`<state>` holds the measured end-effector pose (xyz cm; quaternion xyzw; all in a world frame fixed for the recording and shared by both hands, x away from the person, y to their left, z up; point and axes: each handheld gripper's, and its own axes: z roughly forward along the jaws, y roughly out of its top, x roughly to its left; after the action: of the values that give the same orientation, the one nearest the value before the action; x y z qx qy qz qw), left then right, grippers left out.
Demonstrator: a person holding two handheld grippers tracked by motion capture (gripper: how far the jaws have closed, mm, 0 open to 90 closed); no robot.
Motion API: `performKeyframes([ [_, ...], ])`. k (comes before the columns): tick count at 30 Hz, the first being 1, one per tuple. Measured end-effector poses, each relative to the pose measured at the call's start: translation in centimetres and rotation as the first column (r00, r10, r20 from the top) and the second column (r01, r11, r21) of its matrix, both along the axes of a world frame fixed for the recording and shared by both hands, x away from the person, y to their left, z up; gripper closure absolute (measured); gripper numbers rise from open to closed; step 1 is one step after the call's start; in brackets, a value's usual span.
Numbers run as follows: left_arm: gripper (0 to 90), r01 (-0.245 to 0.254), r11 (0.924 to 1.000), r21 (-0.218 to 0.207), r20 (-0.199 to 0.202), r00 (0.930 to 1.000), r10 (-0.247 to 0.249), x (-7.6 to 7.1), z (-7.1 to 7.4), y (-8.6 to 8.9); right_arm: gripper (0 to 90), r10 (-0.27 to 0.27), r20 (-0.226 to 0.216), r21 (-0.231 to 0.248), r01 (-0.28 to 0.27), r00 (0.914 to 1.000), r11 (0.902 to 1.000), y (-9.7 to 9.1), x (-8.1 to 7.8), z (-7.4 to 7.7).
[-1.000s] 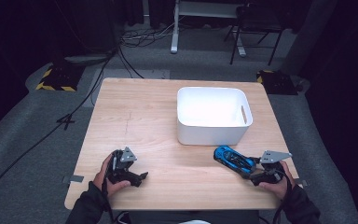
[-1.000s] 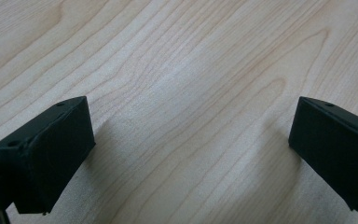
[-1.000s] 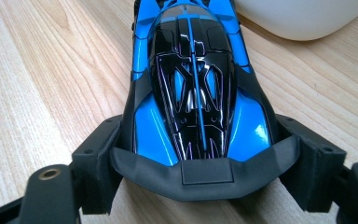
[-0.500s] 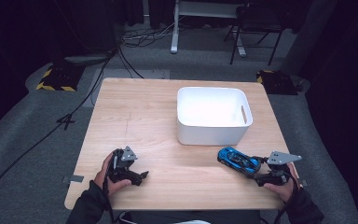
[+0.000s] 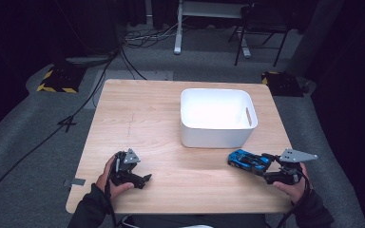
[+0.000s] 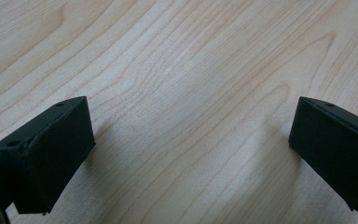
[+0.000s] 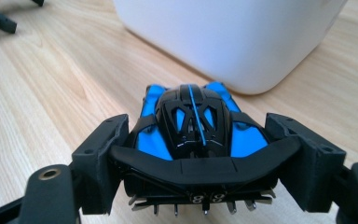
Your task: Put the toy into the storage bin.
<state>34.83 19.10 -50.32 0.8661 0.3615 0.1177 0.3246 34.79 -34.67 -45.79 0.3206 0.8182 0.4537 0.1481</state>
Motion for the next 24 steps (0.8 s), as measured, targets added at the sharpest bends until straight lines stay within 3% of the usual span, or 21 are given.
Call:
performKeyframes([
  [24, 0.1, 0.0, 1.0, 0.0, 0.001, 1.0, 0.0, 0.0, 0.0, 0.0, 24.5, -0.03, 0.059, -0.012, 0.031, 0.9978, 0.9995, 1.8, 0.9, 3.4],
])
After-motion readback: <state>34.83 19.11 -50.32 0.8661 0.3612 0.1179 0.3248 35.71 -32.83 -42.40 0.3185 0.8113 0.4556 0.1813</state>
